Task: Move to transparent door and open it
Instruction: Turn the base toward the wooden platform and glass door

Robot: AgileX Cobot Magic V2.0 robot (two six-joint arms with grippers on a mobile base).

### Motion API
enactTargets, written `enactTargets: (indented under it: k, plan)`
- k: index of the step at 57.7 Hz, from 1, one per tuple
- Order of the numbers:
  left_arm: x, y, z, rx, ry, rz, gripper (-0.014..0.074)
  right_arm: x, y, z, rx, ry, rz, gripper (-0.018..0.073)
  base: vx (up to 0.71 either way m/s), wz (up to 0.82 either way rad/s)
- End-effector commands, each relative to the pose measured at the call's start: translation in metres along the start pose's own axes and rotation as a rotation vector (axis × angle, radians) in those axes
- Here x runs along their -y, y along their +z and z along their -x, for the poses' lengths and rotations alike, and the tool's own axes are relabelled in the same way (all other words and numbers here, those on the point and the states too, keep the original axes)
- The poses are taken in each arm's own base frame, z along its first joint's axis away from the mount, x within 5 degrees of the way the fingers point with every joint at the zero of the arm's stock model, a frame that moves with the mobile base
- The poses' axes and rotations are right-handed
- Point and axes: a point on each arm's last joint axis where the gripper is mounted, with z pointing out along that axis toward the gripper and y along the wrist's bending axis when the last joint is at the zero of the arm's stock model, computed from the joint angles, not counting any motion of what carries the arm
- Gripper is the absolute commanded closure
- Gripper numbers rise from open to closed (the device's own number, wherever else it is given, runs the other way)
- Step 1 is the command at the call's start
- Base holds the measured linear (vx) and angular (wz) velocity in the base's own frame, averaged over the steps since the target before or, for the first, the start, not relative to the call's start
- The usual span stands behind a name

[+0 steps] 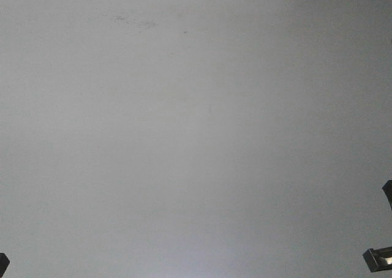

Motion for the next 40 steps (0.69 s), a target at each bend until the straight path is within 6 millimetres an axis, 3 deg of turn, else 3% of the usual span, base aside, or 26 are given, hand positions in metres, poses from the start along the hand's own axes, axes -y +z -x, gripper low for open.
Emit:
enactTargets:
  k: [1,28,40]
  plan:
    - [-0.0011,0.0017,-0.0019,0.064,-0.019,0.008,0.0596,0.0010,-0.0007,0.0031,0.075,-0.011,-0.017,0.0559,0.10,0.10]
    - [-0.0010,0.0017,-0.0019,0.064,-0.018,0.007,0.0596,0.0010,-0.0007,0.0031,0.075,-0.011,-0.017,0.0559,0.20,0.04]
    - [-0.0010,0.0017,-0.0019,0.064,-0.018,0.007,0.0596,0.0010,-0.0007,0.0031,0.075,-0.011,-0.017,0.0559,0.31,0.32]
